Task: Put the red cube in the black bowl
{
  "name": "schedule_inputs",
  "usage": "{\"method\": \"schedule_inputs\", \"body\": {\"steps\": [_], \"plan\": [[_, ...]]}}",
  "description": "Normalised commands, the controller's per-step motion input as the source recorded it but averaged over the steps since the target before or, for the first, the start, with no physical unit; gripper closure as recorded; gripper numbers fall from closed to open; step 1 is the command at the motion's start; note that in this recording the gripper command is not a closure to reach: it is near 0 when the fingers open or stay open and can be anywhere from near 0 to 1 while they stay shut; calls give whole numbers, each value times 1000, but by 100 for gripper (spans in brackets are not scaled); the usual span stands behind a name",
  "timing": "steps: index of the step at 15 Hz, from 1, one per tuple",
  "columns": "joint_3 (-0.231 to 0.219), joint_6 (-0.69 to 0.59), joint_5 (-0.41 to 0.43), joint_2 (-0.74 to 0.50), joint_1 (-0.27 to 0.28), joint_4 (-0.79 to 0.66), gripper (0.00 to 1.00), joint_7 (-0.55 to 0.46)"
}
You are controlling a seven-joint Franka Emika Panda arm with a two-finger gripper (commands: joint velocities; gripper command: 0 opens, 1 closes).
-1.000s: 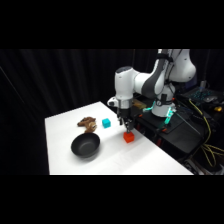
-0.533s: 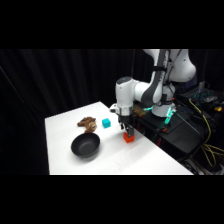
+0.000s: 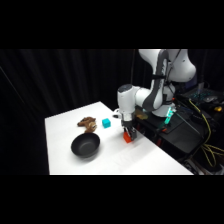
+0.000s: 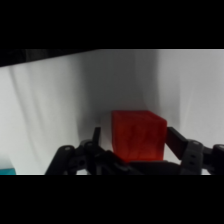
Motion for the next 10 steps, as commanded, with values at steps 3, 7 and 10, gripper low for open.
{"method": "schedule_inputs", "body": {"steps": [3,7,10], "plan": [[100,220,153,40,-102,-52,100,-185],[49,76,99,-84,-62,-51,100,-116],[-110,-248,-65,-302,82,-26,100,53]]}}
